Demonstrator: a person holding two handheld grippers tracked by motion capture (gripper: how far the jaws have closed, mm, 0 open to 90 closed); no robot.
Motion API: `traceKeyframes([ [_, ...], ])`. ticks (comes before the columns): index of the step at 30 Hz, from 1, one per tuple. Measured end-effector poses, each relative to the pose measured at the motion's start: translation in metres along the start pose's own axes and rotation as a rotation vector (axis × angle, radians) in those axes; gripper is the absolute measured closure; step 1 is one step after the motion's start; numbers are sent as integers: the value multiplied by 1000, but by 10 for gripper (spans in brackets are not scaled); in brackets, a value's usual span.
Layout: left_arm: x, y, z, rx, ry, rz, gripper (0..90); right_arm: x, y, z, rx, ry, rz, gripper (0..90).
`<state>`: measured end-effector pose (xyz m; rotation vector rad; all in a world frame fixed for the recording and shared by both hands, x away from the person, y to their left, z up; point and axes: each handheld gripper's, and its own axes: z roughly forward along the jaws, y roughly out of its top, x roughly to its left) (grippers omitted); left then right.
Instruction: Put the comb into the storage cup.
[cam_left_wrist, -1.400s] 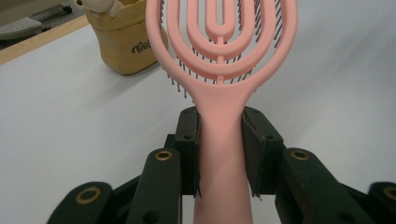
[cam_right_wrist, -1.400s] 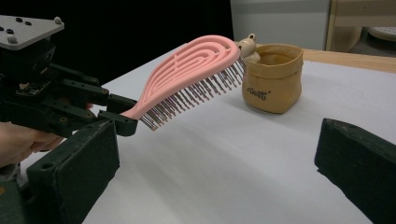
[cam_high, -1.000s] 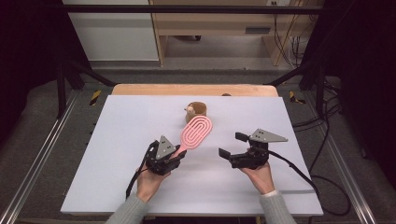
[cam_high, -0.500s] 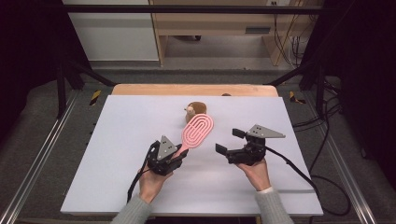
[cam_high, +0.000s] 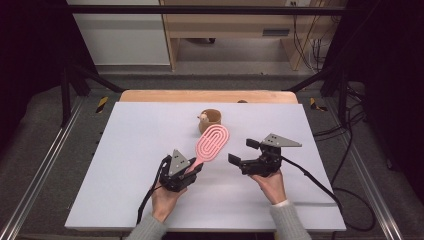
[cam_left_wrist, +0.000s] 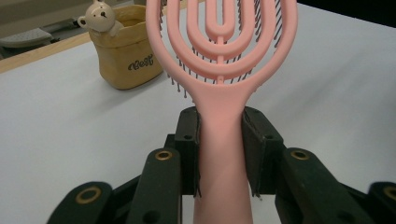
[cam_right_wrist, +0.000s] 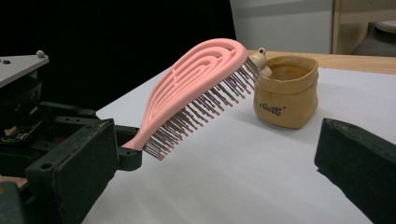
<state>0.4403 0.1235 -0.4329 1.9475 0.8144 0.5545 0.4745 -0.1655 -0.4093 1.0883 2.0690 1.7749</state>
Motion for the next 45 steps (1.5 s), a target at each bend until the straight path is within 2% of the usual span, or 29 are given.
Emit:
traceKeyframes([
  [9,1,-7,0,-7,25,-14,690,6,-2,13,37,7,-1,3],
  [15,-1,-8,2,-17,35,-14,691,7,-4,19,37,13,11,3],
  [26,-8,-7,6,-34,31,-27,691,7,-6,25,44,12,32,4],
  [31,-12,-7,6,-36,43,-16,691,7,-5,26,39,15,37,6],
  [45,-20,-6,8,-57,26,-39,691,7,-6,33,38,3,65,30],
])
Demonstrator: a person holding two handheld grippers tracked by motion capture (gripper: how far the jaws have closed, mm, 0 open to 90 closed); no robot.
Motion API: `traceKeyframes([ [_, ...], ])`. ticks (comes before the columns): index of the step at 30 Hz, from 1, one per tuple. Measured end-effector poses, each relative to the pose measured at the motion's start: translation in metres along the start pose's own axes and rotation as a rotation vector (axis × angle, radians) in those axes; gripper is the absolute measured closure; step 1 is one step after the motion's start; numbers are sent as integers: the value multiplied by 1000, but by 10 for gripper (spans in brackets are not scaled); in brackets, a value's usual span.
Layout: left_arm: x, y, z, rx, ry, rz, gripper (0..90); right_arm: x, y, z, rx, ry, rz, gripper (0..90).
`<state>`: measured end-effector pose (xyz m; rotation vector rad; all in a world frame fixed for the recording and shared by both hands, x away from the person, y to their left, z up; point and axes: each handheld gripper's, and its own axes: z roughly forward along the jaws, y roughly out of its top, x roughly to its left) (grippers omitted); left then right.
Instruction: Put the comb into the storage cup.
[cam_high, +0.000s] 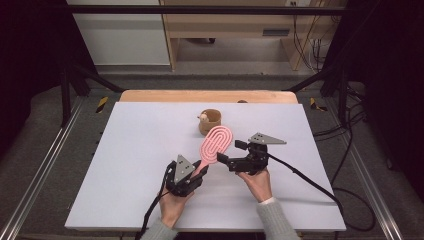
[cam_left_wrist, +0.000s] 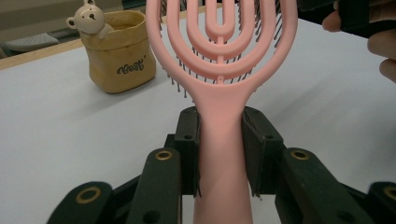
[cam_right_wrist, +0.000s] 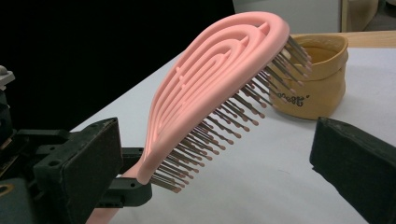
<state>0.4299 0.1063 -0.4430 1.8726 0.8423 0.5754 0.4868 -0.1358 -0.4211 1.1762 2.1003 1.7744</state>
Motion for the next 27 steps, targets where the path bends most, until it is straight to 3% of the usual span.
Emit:
traceKeyframes([
  [14,-6,1,1,-9,-17,-3,691,0,1,7,1,11,28,101],
  [27,-9,2,3,-15,-26,-5,691,-2,5,6,7,43,80,255],
])
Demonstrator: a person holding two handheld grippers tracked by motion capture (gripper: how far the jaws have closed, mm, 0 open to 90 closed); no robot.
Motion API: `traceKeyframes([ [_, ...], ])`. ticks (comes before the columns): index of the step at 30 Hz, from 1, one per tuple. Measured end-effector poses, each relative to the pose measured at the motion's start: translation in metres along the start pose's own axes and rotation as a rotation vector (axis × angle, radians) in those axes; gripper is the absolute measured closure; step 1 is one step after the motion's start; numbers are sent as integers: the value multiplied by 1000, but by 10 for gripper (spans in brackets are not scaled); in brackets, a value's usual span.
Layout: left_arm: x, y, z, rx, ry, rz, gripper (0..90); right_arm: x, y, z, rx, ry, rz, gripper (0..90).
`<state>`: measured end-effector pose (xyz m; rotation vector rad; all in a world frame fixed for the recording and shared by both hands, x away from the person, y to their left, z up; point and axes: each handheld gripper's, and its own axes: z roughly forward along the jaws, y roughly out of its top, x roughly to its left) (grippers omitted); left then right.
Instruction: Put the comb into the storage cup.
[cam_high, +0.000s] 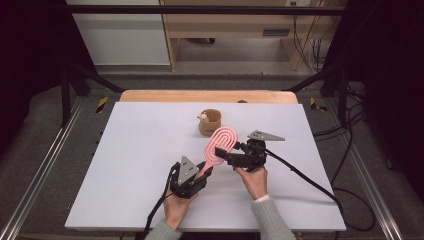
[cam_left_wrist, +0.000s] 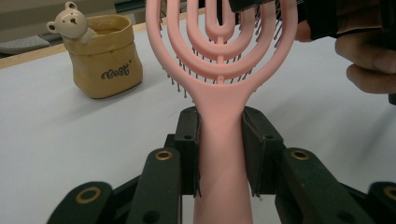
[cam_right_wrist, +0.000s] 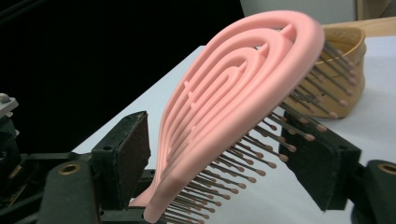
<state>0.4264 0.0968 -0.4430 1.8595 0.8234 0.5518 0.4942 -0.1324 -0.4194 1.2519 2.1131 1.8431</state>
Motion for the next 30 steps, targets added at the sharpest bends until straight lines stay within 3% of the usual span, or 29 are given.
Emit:
traceKeyframes([
  [16,-4,1,1,-9,1,14,691,-3,2,1,52,59,66,473],
  [30,-8,1,2,-21,14,33,690,-2,3,-1,51,88,96,560],
])
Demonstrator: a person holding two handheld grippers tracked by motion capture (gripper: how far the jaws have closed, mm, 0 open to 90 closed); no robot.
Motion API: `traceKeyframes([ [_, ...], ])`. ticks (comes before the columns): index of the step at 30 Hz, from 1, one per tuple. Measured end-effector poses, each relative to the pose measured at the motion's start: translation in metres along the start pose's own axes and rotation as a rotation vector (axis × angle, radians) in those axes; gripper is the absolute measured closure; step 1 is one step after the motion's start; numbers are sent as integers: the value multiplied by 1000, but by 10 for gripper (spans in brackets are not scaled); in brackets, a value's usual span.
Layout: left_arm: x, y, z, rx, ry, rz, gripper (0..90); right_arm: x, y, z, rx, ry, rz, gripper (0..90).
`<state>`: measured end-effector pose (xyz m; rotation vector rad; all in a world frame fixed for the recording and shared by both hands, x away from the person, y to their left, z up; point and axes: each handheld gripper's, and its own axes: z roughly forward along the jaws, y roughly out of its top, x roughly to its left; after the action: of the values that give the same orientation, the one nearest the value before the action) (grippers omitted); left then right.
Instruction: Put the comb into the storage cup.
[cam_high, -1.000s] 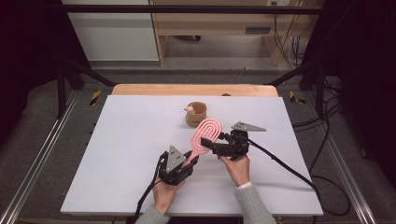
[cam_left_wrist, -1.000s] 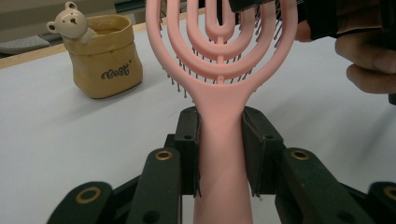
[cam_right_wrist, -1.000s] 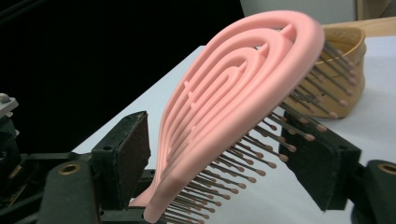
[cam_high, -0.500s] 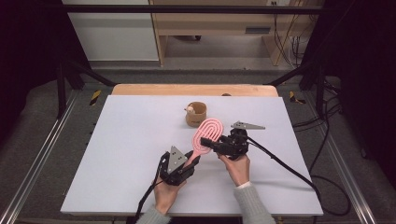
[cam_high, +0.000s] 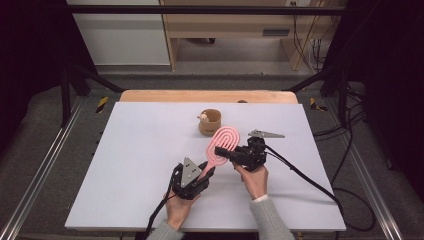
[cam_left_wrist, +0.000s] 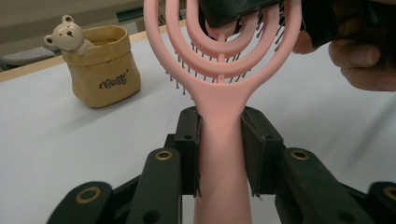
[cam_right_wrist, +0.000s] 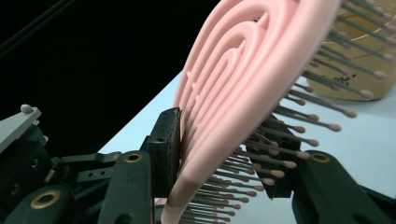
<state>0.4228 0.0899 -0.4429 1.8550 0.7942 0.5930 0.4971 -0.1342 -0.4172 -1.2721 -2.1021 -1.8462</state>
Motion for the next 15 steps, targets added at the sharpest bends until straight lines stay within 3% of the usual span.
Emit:
traceKeyframes([
  [15,-1,-1,3,6,11,15,691,2,0,-1,5,43,7,616],
])
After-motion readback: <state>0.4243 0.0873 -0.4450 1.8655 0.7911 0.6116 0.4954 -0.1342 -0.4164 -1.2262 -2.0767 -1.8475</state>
